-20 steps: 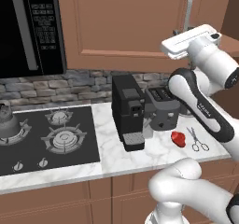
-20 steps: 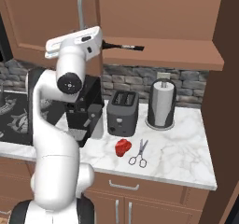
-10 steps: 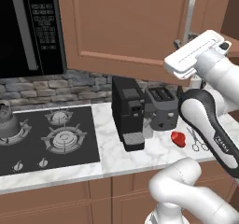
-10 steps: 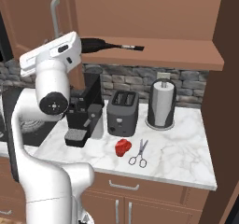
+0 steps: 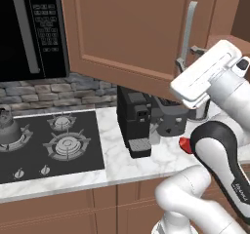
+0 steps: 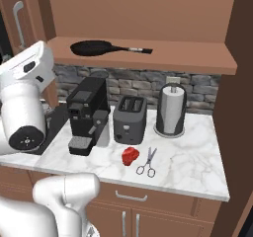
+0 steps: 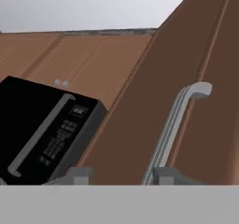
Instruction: Pick the pan from the cabinet and place it on the stove. Then turn on the stove burner for the pan.
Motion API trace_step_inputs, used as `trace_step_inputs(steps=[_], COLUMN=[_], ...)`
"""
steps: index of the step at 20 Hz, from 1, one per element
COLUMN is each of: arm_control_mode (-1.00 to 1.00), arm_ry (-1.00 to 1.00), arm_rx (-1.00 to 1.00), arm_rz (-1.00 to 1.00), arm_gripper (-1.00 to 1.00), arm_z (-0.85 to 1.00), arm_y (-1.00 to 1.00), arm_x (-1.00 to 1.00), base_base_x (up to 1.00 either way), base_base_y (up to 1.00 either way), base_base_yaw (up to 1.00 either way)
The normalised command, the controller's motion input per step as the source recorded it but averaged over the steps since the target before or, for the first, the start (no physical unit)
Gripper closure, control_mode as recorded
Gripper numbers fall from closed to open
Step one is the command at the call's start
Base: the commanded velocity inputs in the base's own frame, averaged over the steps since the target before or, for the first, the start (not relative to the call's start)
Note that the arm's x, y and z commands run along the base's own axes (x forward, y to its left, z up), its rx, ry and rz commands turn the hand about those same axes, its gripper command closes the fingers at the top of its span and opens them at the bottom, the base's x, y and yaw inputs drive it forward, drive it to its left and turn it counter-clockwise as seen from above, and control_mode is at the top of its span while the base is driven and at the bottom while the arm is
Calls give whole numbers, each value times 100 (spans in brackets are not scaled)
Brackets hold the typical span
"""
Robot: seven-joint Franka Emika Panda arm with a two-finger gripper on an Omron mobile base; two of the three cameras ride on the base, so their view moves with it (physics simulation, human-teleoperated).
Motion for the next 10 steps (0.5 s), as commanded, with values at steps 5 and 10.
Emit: trace_step_inputs(steps=[5, 10], arm_control_mode=[-100, -100], arm_ry=[-16, -14], arm_rx=[0, 2], arm_rz=[2, 8], arm_gripper=[-100, -100], arm_z=[2, 1], arm_y=[-42, -81], arm_x=[-65, -60], base_base_x=[0, 0], base_base_y=[0, 0], base_base_yaw=[0, 0])
